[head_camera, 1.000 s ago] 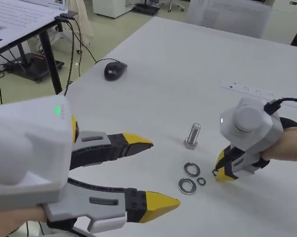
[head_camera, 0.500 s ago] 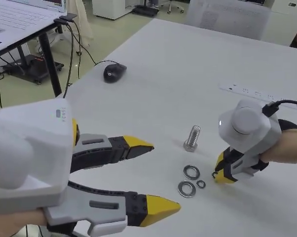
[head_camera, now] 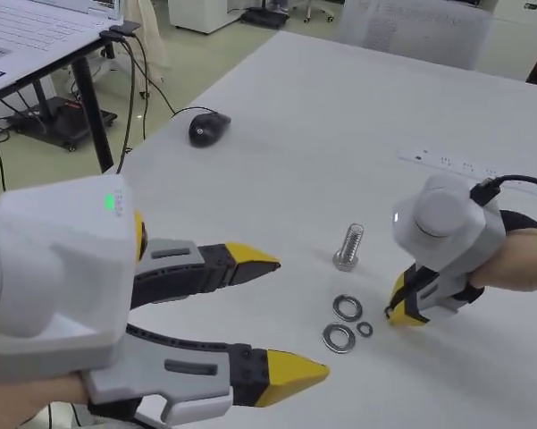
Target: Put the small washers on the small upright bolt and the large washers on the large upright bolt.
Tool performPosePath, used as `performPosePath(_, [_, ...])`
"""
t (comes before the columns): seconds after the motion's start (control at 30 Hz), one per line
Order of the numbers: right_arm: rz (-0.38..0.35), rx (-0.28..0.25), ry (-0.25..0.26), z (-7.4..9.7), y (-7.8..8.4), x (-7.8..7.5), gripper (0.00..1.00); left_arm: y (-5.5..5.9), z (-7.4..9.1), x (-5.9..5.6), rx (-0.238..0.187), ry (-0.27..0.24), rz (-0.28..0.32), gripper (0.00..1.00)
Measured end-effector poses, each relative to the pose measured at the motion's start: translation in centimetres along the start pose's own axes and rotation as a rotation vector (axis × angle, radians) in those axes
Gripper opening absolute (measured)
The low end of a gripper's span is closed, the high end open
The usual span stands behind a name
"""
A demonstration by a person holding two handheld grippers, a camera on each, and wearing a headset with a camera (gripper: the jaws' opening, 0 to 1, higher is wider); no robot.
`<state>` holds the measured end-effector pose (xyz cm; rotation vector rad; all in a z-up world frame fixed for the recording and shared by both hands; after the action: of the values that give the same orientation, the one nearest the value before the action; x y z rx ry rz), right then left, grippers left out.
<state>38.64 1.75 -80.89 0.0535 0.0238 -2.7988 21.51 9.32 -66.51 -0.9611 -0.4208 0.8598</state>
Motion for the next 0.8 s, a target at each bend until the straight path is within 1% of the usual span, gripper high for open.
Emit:
performPosePath(0.1, [-0.011, -0.007, -0.006, 0.5, 0.3, 0.1, 0.12, 0.1, -0.1, 0.0, 0.008, 0.002, -0.002, 0.54])
performPosePath(0.2, [-0.031, -0.021, -0.005, 1.4, 0.9, 0.0, 0.12, 0.0, -0.3, -0.2, 0.009, 0.007, -0.005, 0.54])
performPosePath(0.27, [-0.037, -0.019, 0.014, 2.1, 1.7, -0.3, 0.12, 0.0, -0.4, -0.3, 0.010, 0.010, -0.009, 0.54])
performPosePath(0.33, [-0.055, -0.022, 0.011, 2.7, 2.4, -0.2, 0.12, -0.1, -0.6, -0.4, 0.012, 0.015, -0.012, 0.54])
performPosePath(0.5, [-0.091, -0.008, 0.030, 3.9, 4.8, -0.3, 0.12, -0.3, -1.0, -0.7, 0.015, 0.028, -0.024, 0.54])
performPosePath(0.6, [-0.118, 0.002, 0.047, 4.7, 6.3, -0.6, 0.12, -0.5, -1.1, -0.8, 0.012, 0.032, -0.028, 0.54])
performPosePath(0.63, [-0.122, 0.003, 0.048, 4.8, 6.5, -0.7, 0.12, -0.5, -1.1, -0.8, 0.012, 0.032, -0.030, 0.54])
performPosePath(0.73, [-0.148, 0.007, 0.071, 5.6, 7.5, -1.5, 0.12, -0.7, -1.2, -1.0, 0.013, 0.038, -0.035, 0.54])
performPosePath(0.8, [-0.155, 0.007, 0.086, 6.0, 7.7, -2.0, 0.12, -0.7, -1.3, -1.1, 0.014, 0.041, -0.039, 0.54])
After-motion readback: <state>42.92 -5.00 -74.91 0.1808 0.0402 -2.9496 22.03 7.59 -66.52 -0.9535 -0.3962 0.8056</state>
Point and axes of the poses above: the centre of the closed fingertips' face, and the gripper's own axes: z roughly backward along the fingers, x roughly to its left, y roughly out of its underside, the point moved 2 cm from there along z, roughly backward along the fingers, and after that the axes turned 15 degrees about x, right-handed, at the moved point
